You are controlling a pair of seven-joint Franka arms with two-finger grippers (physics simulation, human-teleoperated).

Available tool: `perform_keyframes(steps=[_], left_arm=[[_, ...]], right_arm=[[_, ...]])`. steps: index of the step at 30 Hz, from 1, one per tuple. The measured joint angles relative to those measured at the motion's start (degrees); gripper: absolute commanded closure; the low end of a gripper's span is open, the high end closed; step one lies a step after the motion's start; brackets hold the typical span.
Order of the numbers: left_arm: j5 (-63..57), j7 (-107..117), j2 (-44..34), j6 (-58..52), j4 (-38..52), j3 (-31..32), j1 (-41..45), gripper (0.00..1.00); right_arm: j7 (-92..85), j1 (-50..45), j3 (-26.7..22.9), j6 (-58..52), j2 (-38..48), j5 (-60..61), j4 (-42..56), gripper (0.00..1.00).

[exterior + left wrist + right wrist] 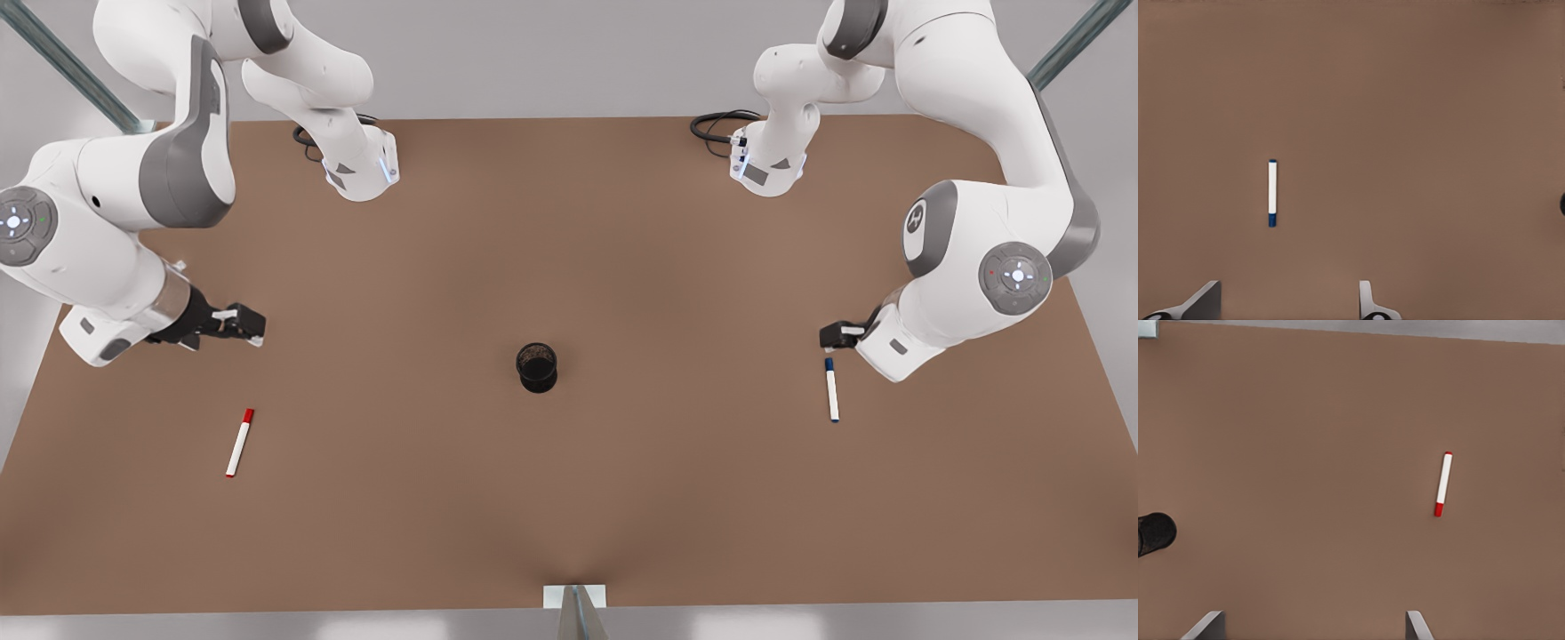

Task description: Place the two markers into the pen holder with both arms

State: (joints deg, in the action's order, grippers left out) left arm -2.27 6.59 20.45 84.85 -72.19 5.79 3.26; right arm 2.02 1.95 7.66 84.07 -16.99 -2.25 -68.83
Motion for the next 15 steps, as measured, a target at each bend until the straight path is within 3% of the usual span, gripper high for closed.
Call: perform_keyframes(steps=[4, 11, 12, 14, 15], left_arm=[[0.3, 0.0, 2.5, 2.8, -0.5, -0.1, -2.9, 0.0], [1.6, -1.6, 10.2, 20.2, -13.3, -0.1, -11.6, 0.01], [1.8, -1.8, 10.9, 22.1, -14.6, -0.1, -11.7, 0.08], [2.0, -2.2, 11.7, 25.3, -16.4, -0.1, -11.5, 0.35], [2.0, -2.4, 12.2, 26.5, -16.9, -0.1, -11.5, 0.4]], right_arm=[[0.4, 0.0, 0.0, 1.1, -0.1, -0.1, -0.1, 0.0], [0.8, 0.0, -0.1, 2.0, -0.3, -0.1, 0.0, 0.0], [0.8, 0.1, -0.1, 2.1, -0.5, -0.1, 0.0, 0.0], [0.9, 0.1, -0.1, 2.2, -0.8, -0.1, 0.0, 0.0], [1.0, 0.1, -0.2, 2.4, -1.1, -0.1, 0.0, 0.0]])
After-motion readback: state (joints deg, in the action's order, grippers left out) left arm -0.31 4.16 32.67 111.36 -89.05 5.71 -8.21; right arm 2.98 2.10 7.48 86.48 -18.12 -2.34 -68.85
